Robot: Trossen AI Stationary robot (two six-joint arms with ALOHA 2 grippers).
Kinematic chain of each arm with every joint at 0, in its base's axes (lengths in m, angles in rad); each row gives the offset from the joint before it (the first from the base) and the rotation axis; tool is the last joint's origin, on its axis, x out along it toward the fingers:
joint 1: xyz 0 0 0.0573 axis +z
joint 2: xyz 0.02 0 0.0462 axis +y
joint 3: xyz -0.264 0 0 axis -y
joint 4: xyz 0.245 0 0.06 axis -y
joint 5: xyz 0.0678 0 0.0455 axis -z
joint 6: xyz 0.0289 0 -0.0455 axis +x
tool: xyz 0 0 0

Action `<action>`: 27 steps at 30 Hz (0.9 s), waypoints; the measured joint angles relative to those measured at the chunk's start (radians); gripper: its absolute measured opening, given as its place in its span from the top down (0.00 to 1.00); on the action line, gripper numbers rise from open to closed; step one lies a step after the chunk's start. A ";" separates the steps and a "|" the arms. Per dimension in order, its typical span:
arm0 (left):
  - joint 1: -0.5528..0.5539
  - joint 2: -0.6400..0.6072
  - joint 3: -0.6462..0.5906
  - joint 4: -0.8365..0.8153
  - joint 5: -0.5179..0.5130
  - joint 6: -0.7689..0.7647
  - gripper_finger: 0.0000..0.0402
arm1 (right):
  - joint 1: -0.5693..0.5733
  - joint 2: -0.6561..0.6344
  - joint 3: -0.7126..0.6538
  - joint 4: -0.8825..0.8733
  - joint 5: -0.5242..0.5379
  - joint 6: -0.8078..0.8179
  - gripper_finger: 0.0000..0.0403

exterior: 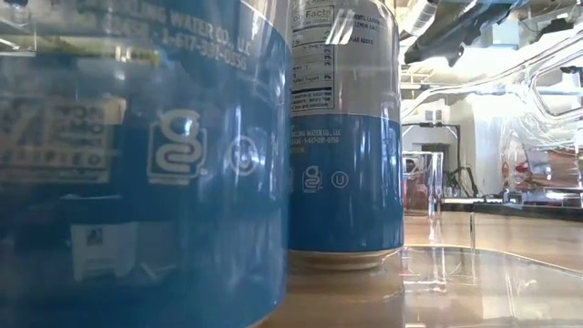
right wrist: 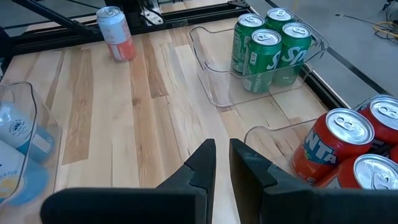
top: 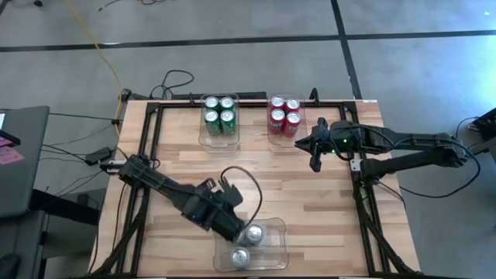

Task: Sort soda cans
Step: Put the orange soda can into the bottom transparent bin

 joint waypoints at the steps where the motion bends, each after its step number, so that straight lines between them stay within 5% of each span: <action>1: 0.012 -0.010 0.000 0.001 -0.007 0.023 0.68 | 0.000 0.000 0.000 0.000 0.000 0.001 0.84; 15: 0.091 -0.269 -0.084 0.003 -0.137 0.284 0.91 | 0.001 0.000 0.000 -0.067 0.000 0.034 0.84; 27: 0.032 -0.660 -0.696 0.068 -0.148 -0.012 0.95 | 0.001 0.000 0.000 -0.109 0.000 0.098 0.84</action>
